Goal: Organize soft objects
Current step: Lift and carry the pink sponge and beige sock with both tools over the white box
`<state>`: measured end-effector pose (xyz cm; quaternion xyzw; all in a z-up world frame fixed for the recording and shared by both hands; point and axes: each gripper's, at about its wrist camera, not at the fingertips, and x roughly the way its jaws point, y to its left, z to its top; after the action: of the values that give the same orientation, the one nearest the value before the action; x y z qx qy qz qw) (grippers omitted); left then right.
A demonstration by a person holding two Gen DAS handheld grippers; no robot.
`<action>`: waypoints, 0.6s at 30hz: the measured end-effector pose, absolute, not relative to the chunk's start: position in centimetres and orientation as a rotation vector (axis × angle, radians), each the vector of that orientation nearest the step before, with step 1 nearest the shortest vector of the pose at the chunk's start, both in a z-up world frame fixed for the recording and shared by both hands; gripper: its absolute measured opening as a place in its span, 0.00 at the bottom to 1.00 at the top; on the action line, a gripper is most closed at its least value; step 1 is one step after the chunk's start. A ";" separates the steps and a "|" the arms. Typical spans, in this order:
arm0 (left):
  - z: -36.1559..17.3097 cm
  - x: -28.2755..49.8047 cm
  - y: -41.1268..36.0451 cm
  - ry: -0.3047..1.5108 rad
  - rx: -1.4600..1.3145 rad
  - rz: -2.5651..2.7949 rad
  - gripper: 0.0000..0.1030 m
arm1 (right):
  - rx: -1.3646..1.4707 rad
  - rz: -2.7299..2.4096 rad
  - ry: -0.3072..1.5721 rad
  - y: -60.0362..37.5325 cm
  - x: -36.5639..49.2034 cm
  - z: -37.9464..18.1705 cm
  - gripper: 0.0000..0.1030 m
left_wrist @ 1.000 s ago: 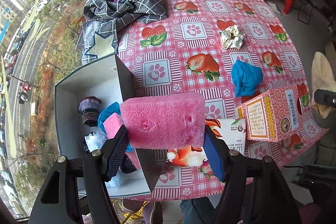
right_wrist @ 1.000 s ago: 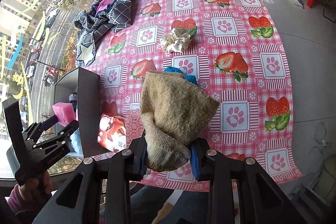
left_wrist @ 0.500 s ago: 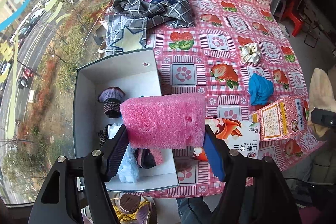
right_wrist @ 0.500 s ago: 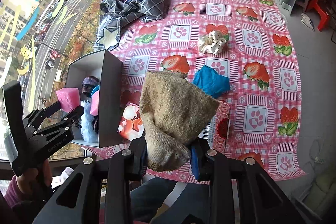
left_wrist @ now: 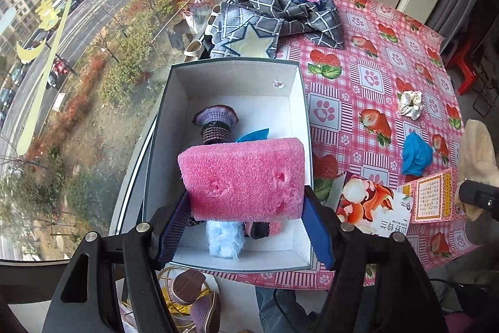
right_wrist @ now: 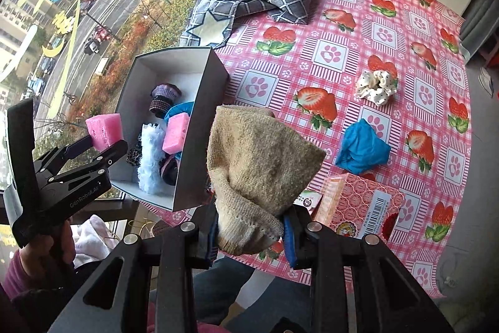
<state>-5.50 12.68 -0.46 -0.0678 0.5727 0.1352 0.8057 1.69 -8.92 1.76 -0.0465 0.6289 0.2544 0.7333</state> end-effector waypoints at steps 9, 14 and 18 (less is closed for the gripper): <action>-0.8 -6.7 15.2 1.226 -0.198 0.337 0.70 | -0.189 0.633 1.383 -4.9 1.2 1.9 0.32; -1.1 -7.3 16.1 1.230 -0.219 0.352 0.70 | -0.226 0.662 1.386 -3.2 0.8 1.8 0.32; -1.2 -7.5 16.5 1.232 -0.233 0.361 0.70 | -0.250 0.682 1.382 -2.2 0.5 1.8 0.32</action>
<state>-7.50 16.46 -1.22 -0.1085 0.5733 0.1680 0.7946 0.46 -2.18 1.83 -0.1125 0.6229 0.3074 0.7105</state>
